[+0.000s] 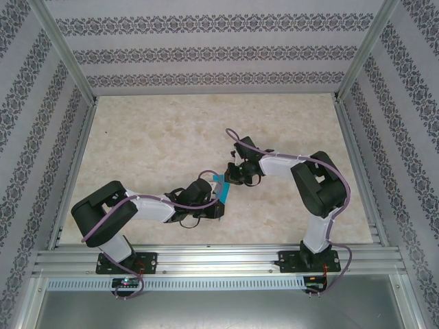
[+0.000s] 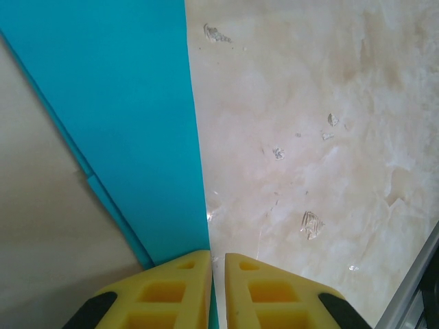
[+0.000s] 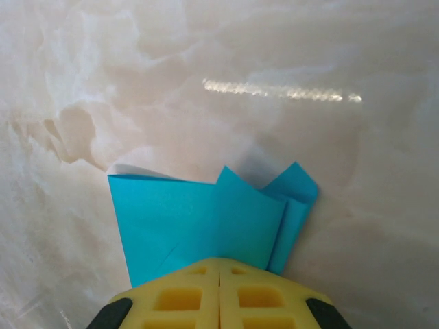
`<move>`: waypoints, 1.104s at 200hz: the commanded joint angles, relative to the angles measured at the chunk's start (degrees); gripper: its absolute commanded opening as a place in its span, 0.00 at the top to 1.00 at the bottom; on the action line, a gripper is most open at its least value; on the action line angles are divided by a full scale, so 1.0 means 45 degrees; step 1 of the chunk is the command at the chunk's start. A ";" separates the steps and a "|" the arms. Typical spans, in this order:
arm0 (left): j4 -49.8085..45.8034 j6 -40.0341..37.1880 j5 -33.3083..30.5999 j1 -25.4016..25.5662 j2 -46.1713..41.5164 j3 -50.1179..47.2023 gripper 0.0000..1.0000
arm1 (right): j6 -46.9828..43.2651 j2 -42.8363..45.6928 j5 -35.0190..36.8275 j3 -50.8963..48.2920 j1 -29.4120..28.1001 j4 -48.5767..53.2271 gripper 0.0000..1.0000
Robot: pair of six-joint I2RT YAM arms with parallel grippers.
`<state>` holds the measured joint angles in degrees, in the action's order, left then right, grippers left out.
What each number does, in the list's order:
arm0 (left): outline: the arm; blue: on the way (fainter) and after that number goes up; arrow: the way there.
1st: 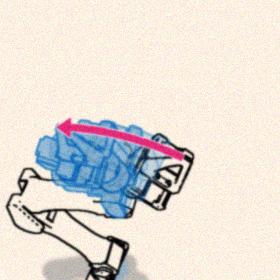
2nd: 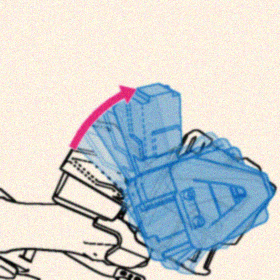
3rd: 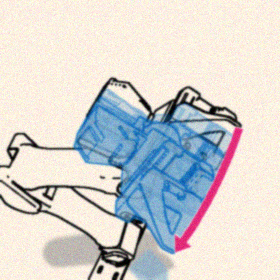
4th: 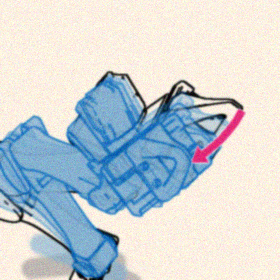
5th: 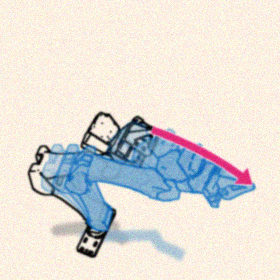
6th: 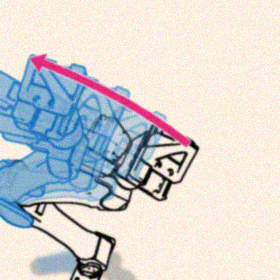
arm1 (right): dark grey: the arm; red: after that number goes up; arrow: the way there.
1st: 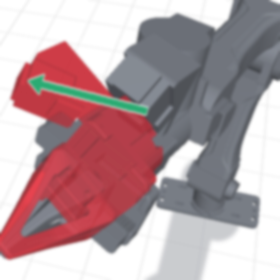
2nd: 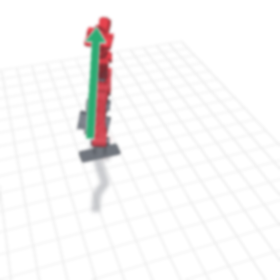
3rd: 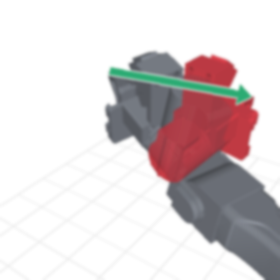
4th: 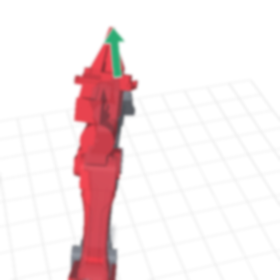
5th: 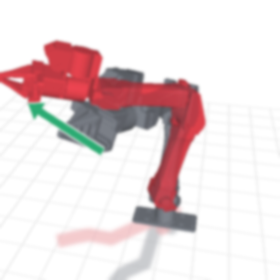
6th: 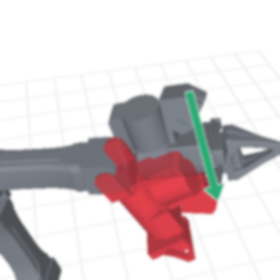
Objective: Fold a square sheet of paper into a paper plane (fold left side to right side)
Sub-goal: Fold the wing for the fifth time at the center of the table.
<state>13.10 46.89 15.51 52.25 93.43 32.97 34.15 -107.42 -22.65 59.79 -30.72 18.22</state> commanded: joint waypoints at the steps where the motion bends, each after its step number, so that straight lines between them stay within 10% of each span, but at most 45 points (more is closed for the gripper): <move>1: -0.1759 0.0204 0.0310 0.0381 0.0645 -0.0745 0.85 | -0.0633 -0.0617 0.2572 0.0652 0.0819 -0.0421 0.93; 104: -0.1661 0.0302 0.0299 0.0401 0.0519 -0.0857 0.85 | -0.1198 -0.1213 0.2505 0.2020 0.1864 0.0122 0.92; 221: -0.2002 0.0048 0.0244 0.0440 0.0003 -0.0390 0.84 | 0.2601 0.3261 -0.0951 -0.3334 0.0111 -0.4169 0.89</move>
<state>13.67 47.05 15.49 52.31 92.99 32.51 37.95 -91.83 -22.17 48.29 -27.81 8.38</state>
